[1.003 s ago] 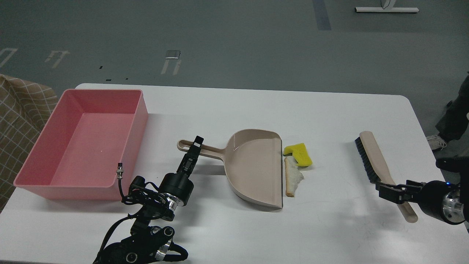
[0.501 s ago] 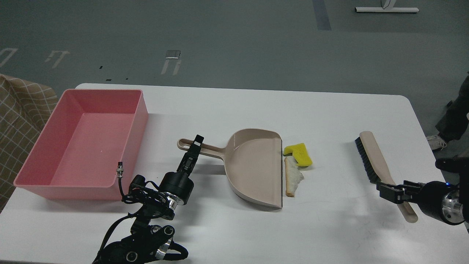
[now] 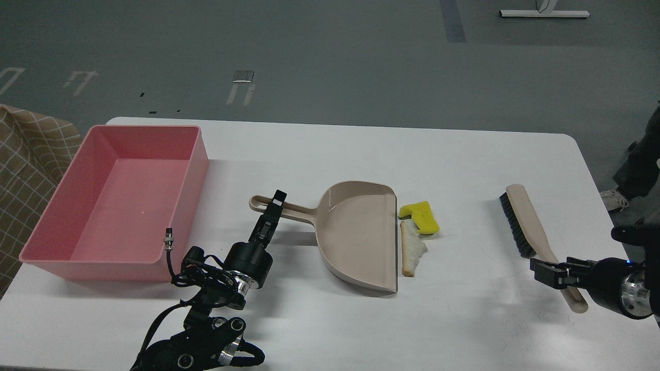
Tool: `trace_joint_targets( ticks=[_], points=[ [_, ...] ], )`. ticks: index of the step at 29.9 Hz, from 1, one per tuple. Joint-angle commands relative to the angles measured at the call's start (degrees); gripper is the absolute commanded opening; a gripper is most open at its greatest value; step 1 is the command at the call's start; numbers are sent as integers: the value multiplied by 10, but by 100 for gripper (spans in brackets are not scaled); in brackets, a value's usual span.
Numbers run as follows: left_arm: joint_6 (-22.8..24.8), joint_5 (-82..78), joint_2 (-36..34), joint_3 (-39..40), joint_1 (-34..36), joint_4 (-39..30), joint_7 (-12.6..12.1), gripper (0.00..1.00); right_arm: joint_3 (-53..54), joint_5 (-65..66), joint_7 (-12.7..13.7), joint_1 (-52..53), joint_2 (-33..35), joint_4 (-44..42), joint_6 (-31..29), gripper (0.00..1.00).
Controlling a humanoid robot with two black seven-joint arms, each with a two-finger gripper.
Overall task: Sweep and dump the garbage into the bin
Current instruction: 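Grasp the wooden brush handle with the right gripper, then lift the brush and swing it toward the dustpan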
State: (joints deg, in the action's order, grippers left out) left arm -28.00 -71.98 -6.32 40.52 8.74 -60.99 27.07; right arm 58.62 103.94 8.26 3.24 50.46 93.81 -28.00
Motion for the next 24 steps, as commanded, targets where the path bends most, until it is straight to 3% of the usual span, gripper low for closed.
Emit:
trace_joint_targets(
  ticks=[1,15,22,24],
  points=[
    [0,0,0,0,0,0,0,12,0,0,0,-1,-1,0,0,66],
    [0,0,0,0,1,0,0,12,-1,1,1,-2,-1,-5,0,48],
    [0,0,0,0,0,0,0,12,0,12,0,-2,-1,-4,0,25],
    [0,0,1,0,0,0,0,12,0,12,0,-2,-3,-4,0,24]
  ],
)
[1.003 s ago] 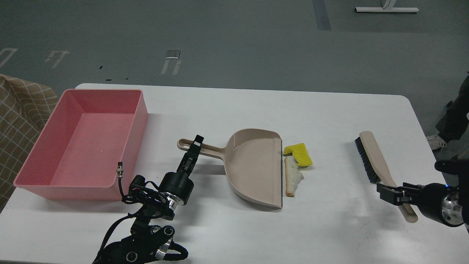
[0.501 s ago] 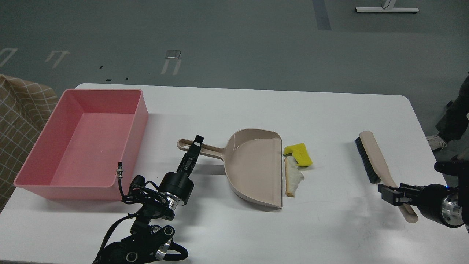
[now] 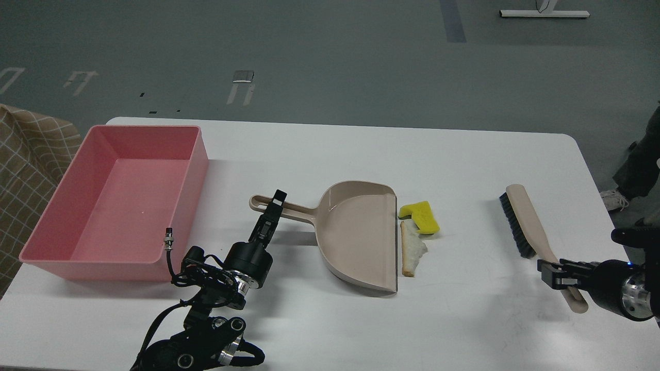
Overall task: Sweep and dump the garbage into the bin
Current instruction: 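Lift the brush and swing it toward the dustpan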
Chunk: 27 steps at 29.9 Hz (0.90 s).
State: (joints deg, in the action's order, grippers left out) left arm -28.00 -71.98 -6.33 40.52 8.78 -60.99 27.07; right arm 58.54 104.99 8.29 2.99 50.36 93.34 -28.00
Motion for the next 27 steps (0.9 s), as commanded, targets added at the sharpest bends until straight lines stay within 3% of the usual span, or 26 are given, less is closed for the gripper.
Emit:
trace_joint_targets(
  ticks=[1,27],
  points=[
    [0,0,1,0,1,0,0,12,1,1,0,0,-3,1,0,23],
    [0,0,1,0,0,0,0,12,8,-2,5,-3,-37,23,0,17]
  ],
)
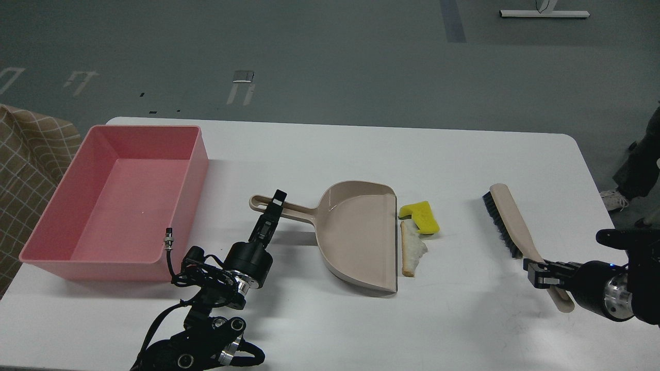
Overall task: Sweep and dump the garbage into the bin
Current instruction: 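Lift the brush and swing it toward the dustpan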
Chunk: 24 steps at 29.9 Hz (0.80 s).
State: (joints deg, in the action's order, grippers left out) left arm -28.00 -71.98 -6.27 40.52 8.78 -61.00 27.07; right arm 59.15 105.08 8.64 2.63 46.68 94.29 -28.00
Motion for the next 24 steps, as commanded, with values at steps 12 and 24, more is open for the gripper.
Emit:
trace_joint_targets(
  ticks=[12,24],
  points=[
    [0,0,1,0,-1,-1,0,12,18,-14,14,0,-12,37,0,17],
    [0,0,3,0,0,0,0,12,12,-15,40,-10,-35,36,0,18]
  ],
)
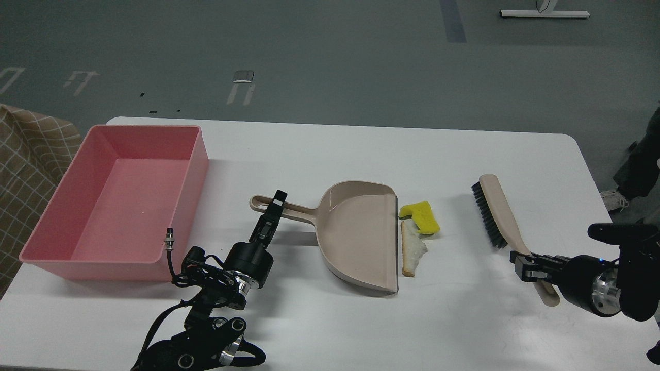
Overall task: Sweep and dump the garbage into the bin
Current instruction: 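Lift the brush and swing it toward the dustpan, then sweep the sponge and paper into the dustpan with the brush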
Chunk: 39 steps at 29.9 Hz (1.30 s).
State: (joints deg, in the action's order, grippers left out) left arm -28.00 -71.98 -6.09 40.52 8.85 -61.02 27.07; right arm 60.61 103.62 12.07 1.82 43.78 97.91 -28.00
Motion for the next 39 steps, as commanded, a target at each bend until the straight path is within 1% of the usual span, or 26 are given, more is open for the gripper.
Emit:
trace_joint_targets(
  ticks=[1,4,7,8,10,13,20,22,26,33,39],
  points=[
    [0,0,0,0,-1,0,0,12,-3,0,7,-1,-11,1,0,18],
    [0,0,1,0,-1,0,0,12,-1,0,9,-3,-26,1,0,18],
    [0,0,1,0,0,0,0,12,-3,0,21,-2,-45,2,0,20],
    [0,0,1,0,0,0,0,12,-3,0,21,-1,-45,2,0,20],
    [0,0,1,0,0,-1,0,12,-4,1,34,-1,-67,2,0,21],
    [0,0,0,0,0,0,0,12,-5,1,45,-1,-80,2,0,21],
    [0,0,4,0,0,-1,0,12,-6,1,51,-2,-87,12,0,21],
    [0,0,6,0,0,-1,0,12,-7,0,58,-2,-87,12,0,21],
    [0,0,6,0,0,-1,0,12,-8,0,60,-3,-91,12,0,21],
    [0,0,6,0,0,-1,0,12,-31,0,60,2,-116,11,0,21],
    [0,0,3,0,-1,-1,0,12,-42,2,70,5,-145,7,0,21]
  ],
)
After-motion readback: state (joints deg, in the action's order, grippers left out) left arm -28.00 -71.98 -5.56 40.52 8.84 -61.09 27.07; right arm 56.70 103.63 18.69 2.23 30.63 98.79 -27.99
